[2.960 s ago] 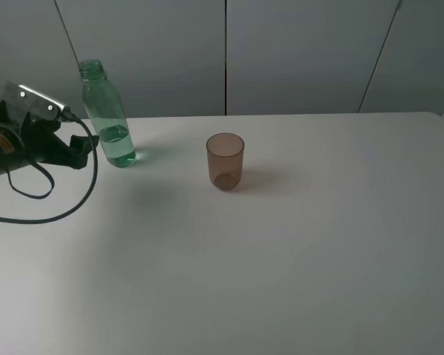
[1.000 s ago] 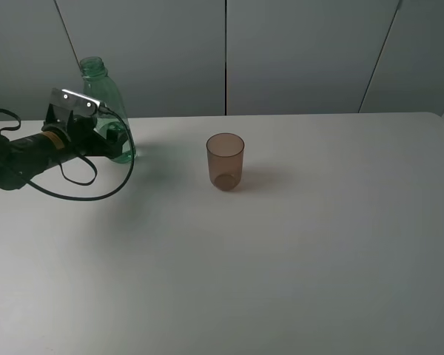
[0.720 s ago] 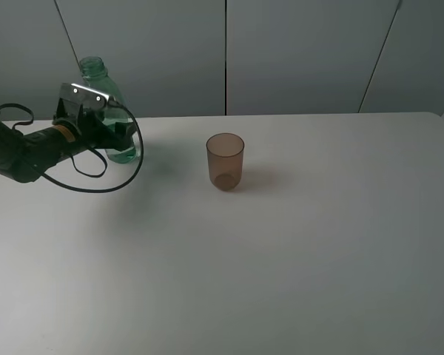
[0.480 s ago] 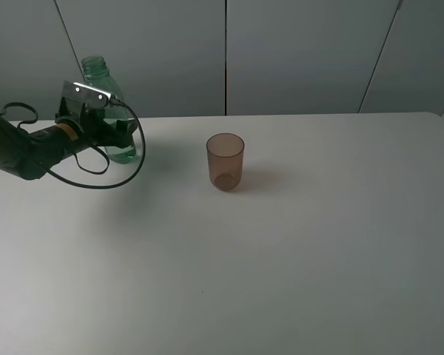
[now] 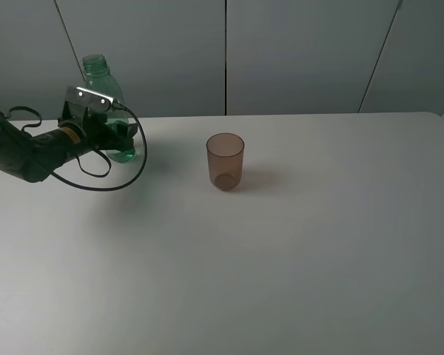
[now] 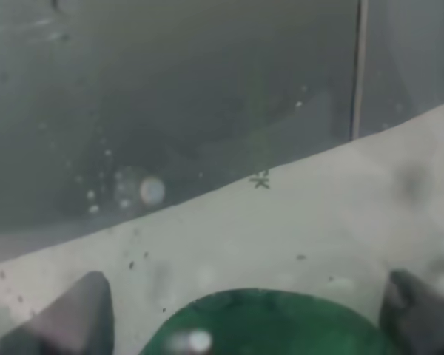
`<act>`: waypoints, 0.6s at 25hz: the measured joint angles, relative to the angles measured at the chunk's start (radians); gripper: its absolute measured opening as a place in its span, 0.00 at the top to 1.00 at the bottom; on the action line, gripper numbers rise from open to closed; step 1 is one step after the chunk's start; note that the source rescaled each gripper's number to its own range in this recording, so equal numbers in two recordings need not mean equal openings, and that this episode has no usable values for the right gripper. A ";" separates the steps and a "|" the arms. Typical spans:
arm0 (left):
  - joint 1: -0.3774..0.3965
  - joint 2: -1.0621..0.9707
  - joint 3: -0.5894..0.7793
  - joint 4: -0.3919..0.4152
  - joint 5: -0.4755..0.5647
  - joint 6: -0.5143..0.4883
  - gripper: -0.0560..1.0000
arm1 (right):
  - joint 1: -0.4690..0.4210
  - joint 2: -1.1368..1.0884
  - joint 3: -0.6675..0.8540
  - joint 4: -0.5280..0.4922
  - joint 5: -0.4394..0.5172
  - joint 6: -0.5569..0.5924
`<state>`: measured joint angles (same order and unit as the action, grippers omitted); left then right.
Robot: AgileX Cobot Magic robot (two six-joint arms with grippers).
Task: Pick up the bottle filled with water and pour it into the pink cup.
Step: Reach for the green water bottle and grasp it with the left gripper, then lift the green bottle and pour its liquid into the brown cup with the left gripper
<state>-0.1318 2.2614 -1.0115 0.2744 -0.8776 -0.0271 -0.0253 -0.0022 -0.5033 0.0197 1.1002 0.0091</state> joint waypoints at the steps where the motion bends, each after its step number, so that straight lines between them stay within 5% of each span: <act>1: 0.000 0.000 0.000 0.002 0.000 0.000 0.91 | 0.000 0.000 0.000 0.000 0.000 0.000; 15: -0.005 -0.030 0.000 0.034 0.033 0.000 0.92 | 0.000 0.000 0.000 0.000 0.000 0.000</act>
<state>-0.1372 2.2318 -1.0115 0.3084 -0.8442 -0.0273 -0.0253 -0.0022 -0.5033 0.0197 1.1002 0.0091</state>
